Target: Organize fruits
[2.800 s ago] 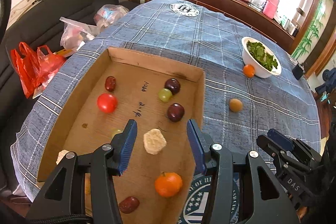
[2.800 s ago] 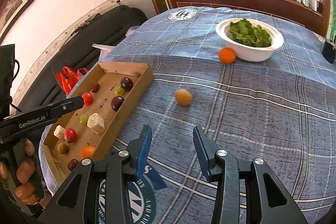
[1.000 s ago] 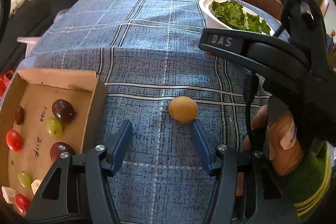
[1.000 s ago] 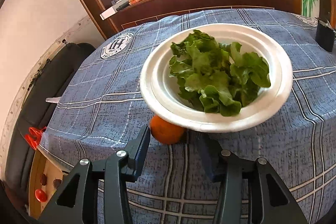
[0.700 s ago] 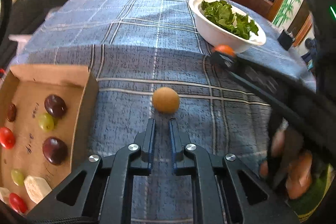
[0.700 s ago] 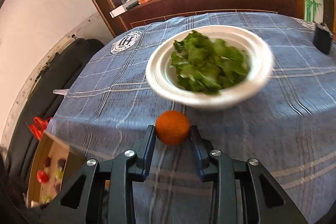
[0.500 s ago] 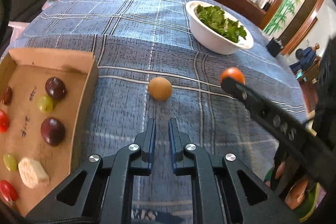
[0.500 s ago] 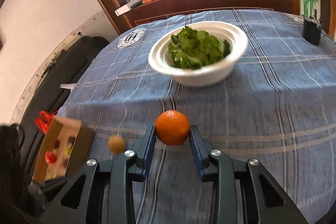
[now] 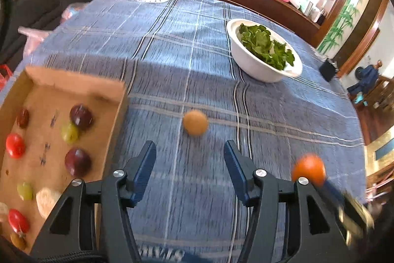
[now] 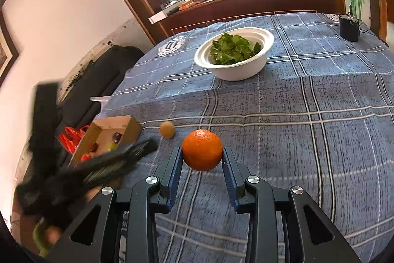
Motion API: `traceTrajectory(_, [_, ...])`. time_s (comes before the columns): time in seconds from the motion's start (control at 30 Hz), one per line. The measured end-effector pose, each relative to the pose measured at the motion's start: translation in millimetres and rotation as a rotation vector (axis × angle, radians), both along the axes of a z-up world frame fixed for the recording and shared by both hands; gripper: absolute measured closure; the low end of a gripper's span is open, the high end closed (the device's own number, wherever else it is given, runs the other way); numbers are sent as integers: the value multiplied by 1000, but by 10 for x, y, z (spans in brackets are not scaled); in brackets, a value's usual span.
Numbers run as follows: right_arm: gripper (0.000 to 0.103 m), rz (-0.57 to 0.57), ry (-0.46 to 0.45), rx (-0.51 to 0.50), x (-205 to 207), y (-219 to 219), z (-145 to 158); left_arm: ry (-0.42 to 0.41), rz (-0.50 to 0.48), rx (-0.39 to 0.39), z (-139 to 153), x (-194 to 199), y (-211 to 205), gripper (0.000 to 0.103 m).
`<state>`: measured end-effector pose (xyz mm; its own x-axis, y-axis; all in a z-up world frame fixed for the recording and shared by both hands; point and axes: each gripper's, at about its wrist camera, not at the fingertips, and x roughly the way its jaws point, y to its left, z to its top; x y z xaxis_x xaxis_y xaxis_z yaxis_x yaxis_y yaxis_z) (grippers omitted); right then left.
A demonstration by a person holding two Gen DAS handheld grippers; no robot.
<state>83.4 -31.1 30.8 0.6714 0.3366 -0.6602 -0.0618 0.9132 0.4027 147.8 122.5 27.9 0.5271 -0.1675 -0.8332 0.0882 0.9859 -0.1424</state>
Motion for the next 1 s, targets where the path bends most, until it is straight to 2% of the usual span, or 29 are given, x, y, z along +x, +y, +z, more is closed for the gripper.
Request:
traceTrajectory(0.1, [69,10,7,5,-61,15,-26,-7,-8,80,-79,143,-185,47])
traceTrajectory(0.2, [69,10,17,9,-82,5,-69,27,3,117,-238,286,-262,48])
traceTrajectory(0.23, [69,8,19,8,-89,-10,-82,45,3,118,-295,323,-266,52])
traceTrajectory(0.27, [69,6,21,9,-94,-23,-87,25,10,121,-291,308,-249,59])
traceTrajectory(0.3, [69,1,21,10,-98,-43,-89,16,10,127,-283,304,-251,79])
traceTrajectory(0.4, [69,-16,19,12,-128,-103,-79,28,4,105,-235,269,-229,80])
traceTrajectory(0.63, [69,-29,9,22,-226,-135,-27,2,26,119,-54,-107,-97,80])
traceTrajectory(1.0, [69,53,-12,21,-431,254,93,-43,77,149,229,-714,252,79])
